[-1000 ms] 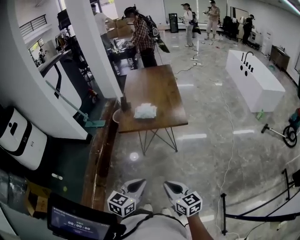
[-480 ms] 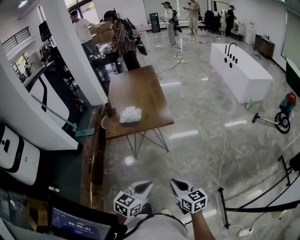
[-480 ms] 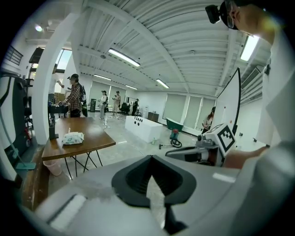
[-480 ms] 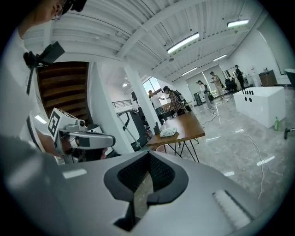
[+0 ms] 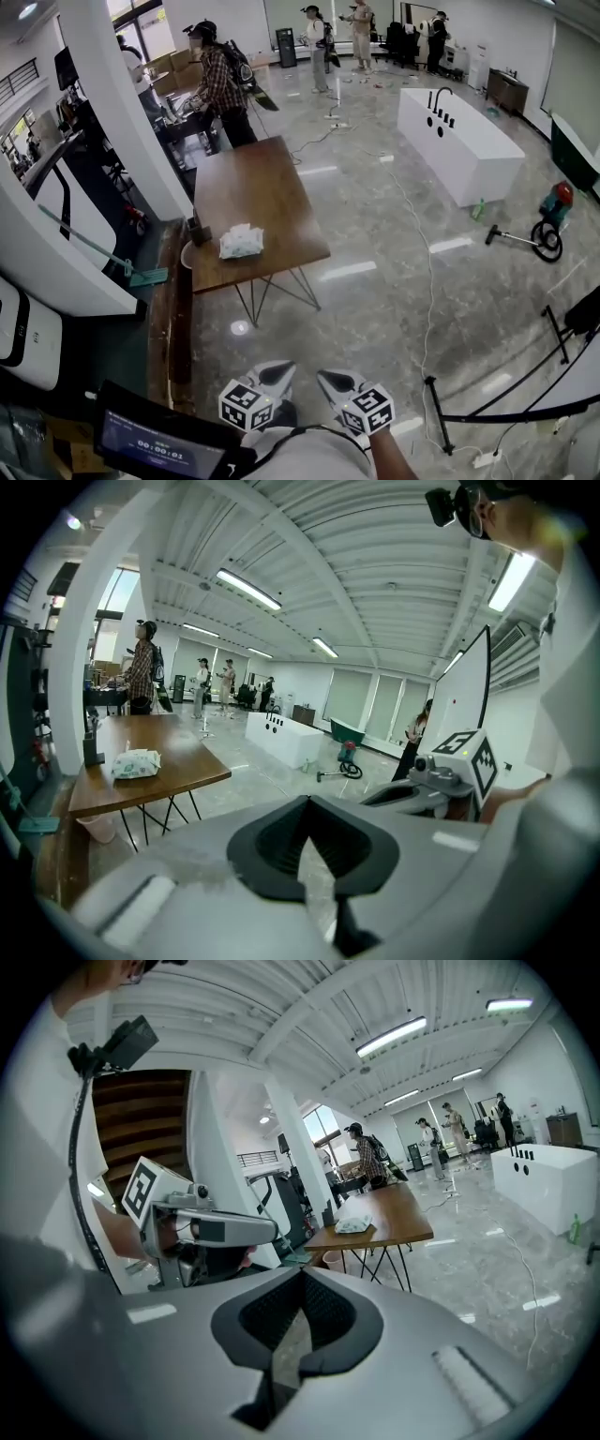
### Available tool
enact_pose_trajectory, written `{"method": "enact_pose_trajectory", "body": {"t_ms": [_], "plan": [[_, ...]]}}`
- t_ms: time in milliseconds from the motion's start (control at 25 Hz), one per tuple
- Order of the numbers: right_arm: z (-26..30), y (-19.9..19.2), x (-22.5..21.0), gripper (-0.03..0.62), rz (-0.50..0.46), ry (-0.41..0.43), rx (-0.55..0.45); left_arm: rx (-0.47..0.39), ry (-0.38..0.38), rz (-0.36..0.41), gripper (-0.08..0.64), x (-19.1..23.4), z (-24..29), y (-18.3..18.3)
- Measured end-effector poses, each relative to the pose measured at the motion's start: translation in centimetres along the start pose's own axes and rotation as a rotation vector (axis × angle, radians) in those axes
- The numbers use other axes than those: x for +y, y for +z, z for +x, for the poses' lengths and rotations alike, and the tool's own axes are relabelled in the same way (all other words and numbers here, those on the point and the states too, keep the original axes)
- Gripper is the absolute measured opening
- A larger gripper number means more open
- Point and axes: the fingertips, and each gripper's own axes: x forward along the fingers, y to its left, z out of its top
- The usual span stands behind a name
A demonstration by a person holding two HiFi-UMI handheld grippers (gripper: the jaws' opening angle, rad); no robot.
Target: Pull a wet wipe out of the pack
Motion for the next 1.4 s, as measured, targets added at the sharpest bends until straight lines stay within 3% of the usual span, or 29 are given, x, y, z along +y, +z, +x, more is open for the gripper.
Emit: {"method": "enact_pose_trajectory", "body": {"t_ms": [360, 560, 840, 1040, 1160, 1400], "plan": [[4.7, 3.5, -2.4, 0.005, 0.007, -0.119, 0.011, -0.054, -0.083, -0.040, 0.002, 7.5, 2.5, 3.7], [10.7, 9.6, -2.8, 0.005, -0.011, -0.164, -0.097, -0.125, -0.049, -0.034, 0.002, 15.9, 1.7, 6.7], [18.9, 14.7, -2.3, 0.005, -0.074, -0.113, -0.109, -0.200, 0.063, -0.061, 0.003, 25.1, -0.7, 8.9], [28.5, 18.6, -3.0, 0.005, -0.126, -0.113, -0.083, -0.235, 0.087, -0.082, 0.003, 34.9, -1.8, 10.2], [30.7, 19.5, -3.4, 0.005, -0.140, -0.116, -0.078, -0.240, 0.096, -0.089, 0.003, 37.0, -1.8, 10.3], [31.4, 20.0, -3.0, 0.005, -0.138, -0.081, -0.056, -0.233, 0.133, -0.125, 0.003, 37.4, -2.0, 9.6]]}}
